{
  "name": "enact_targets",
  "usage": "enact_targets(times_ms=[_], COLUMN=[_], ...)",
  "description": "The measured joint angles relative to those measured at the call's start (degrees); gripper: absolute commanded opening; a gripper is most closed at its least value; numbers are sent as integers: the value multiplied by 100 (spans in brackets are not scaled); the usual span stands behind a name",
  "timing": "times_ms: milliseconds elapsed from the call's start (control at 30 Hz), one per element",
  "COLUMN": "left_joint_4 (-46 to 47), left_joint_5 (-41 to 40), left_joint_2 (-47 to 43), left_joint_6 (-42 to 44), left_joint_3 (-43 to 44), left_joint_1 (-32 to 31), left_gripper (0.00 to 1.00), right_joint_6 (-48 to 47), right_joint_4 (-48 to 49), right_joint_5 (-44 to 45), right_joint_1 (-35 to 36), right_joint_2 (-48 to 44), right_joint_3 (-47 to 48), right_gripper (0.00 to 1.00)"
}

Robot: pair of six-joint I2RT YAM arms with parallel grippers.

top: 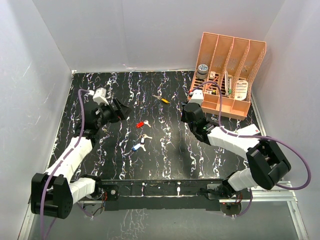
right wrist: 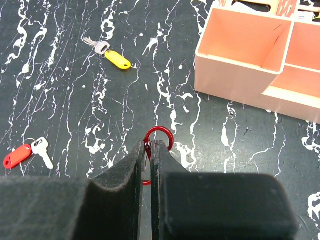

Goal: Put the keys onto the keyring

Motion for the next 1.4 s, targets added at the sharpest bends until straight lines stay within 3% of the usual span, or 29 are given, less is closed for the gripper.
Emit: enact_targets(times_ms=[400,600,733,1400], left_joint_4=[-61,-197,-350,-533], left_joint_5=[-343,-501,-654,-1165], left_joint_2=[258,656,1106,1379], left_joint_6=[70,177,280,323], left_joint_3=[133,352,448,256], left_joint_1=[-470,-632,-769,-1580], left_gripper=[80,68,64,62], right_joint_6=[-85,-81,-79,-72], right_joint_4=[37,33,0,-179], right_joint_5=[-122,-199,-282,-647], right_joint_1=[0,0,0,136], right_joint_2=[26,26,7,-92], right_joint_3=[17,17,20,146], right_gripper=[0,0,0,0])
